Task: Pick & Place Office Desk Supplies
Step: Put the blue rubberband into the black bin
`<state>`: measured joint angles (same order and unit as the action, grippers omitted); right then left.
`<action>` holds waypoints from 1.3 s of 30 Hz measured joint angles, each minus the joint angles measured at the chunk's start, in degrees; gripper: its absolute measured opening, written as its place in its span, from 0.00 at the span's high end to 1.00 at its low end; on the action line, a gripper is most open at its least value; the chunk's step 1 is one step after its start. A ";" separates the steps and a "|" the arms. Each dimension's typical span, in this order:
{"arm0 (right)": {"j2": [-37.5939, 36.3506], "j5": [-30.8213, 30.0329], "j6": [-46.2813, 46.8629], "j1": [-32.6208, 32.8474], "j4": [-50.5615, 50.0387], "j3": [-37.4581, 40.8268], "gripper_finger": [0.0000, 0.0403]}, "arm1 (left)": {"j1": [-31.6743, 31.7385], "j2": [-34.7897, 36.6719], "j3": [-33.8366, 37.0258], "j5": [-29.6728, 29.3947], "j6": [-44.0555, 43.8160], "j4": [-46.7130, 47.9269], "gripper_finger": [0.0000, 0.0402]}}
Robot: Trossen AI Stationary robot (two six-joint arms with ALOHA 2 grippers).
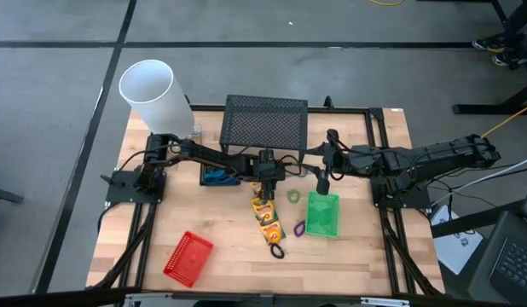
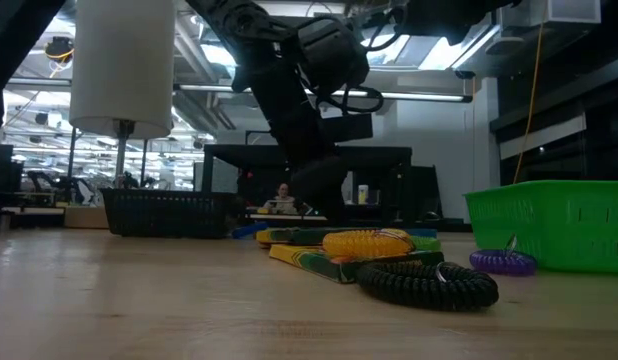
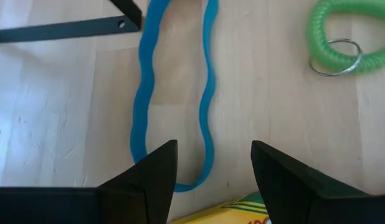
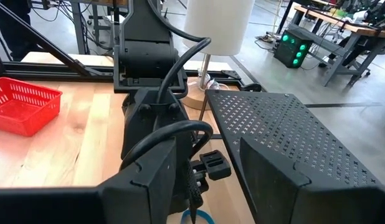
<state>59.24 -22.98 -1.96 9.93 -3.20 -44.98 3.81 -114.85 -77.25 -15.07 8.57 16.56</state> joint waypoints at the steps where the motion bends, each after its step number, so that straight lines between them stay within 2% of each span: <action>1: 0.00 -0.01 0.00 0.01 0.00 0.01 0.55 | -0.04 0.00 0.00 -0.09 0.72 -0.02 0.50; 9: 0.00 -0.16 0.00 0.00 0.02 -0.01 0.55 | 0.52 -0.01 0.02 -0.08 1.88 -0.02 0.59; 12: 0.00 -0.16 0.00 0.00 0.02 0.00 0.55 | 1.13 -0.02 0.02 1.93 1.36 0.02 0.60; 21: 0.00 -0.12 -0.02 0.00 0.01 0.00 0.55 | 0.81 -0.61 0.07 3.02 0.20 0.39 0.60; 25: 0.00 -0.02 -0.02 0.02 0.09 0.01 0.55 | 0.42 -0.61 0.07 1.34 0.62 0.35 0.60; 36: 0.00 0.08 -0.01 0.02 0.21 -0.01 0.55 | 2.34 -3.69 -0.17 2.54 -1.83 -0.53 0.59; 39: 0.00 0.06 0.00 0.02 0.20 -0.01 0.55 | 2.36 -3.78 -0.17 2.50 -1.90 0.04 0.62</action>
<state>59.24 -22.92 -1.96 9.96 -3.00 -44.99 6.17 -118.63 -77.43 -12.58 6.67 16.59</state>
